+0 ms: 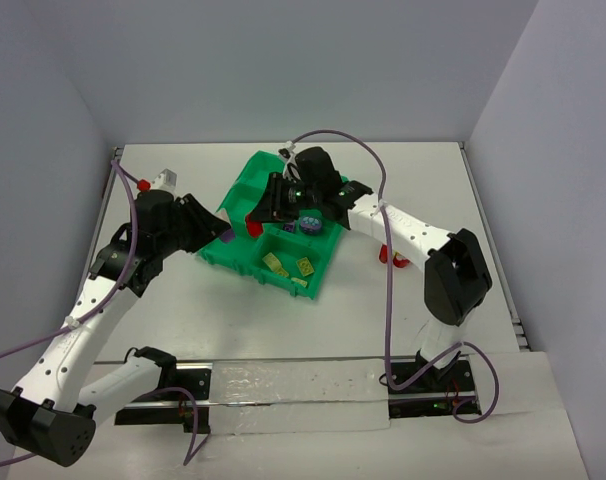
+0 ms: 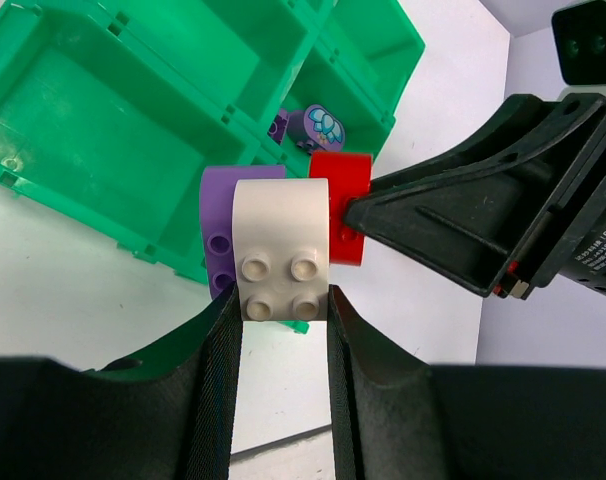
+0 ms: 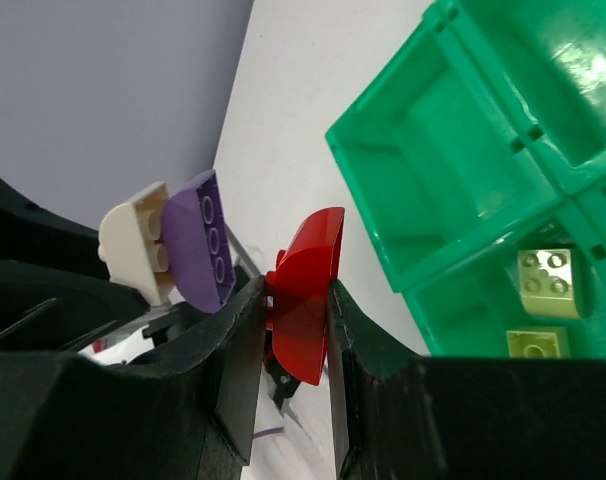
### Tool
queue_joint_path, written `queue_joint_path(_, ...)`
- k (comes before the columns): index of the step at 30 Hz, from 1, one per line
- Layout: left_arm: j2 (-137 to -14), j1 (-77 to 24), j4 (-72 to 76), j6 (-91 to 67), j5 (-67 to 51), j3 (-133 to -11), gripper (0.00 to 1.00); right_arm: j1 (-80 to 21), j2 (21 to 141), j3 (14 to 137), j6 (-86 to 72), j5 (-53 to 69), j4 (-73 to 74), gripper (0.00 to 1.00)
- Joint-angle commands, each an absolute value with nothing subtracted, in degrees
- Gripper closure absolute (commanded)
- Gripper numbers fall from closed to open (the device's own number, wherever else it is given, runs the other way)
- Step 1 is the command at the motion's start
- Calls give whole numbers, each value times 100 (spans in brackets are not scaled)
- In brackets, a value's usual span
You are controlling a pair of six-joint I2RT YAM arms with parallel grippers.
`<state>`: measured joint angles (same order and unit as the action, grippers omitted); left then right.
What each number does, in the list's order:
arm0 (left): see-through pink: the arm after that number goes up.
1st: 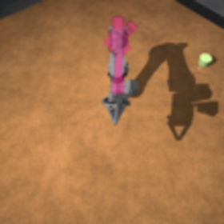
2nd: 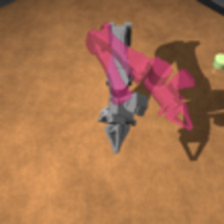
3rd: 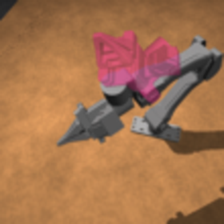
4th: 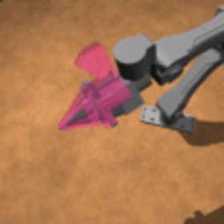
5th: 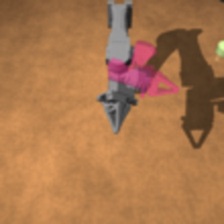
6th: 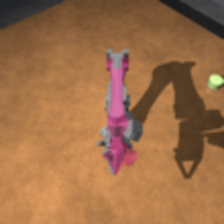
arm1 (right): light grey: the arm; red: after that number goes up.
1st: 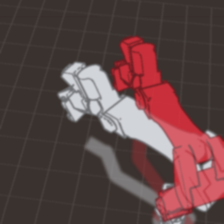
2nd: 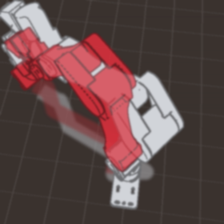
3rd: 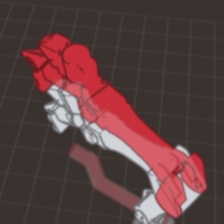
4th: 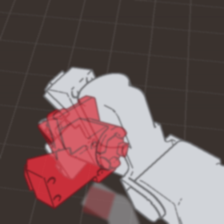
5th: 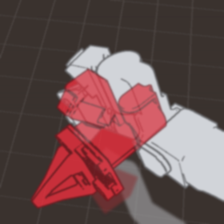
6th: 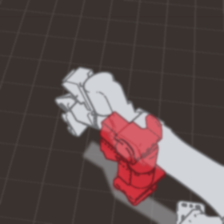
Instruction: Sort the legos into containers by color
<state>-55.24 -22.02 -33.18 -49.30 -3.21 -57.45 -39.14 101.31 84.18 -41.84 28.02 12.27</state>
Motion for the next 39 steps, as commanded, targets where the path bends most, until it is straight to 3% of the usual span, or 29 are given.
queue_joint_path(1,-5452,-2188,-3120,-4913,-154,-5751,100,-3855,9686,8359,-4025,2521,1160,100)
queue_joint_path(9,-5370,-2188,-3258,-5003,178,-5785,100,-3645,9648,8415,-3697,1866,1487,100)
queue_joint_path(16,-5413,-2188,-3205,-5029,151,-5763,100,-2691,9744,8537,-3245,1434,1890,100)
queue_joint_path(31,-5764,-2188,-3088,-4923,-129,-5950,100,-1829,11176,9455,-3198,1002,2053,100)
queue_joint_path(39,-5825,-2188,-3022,-4969,-260,-5931,100,-1812,11684,9961,-3324,1009,2004,88)
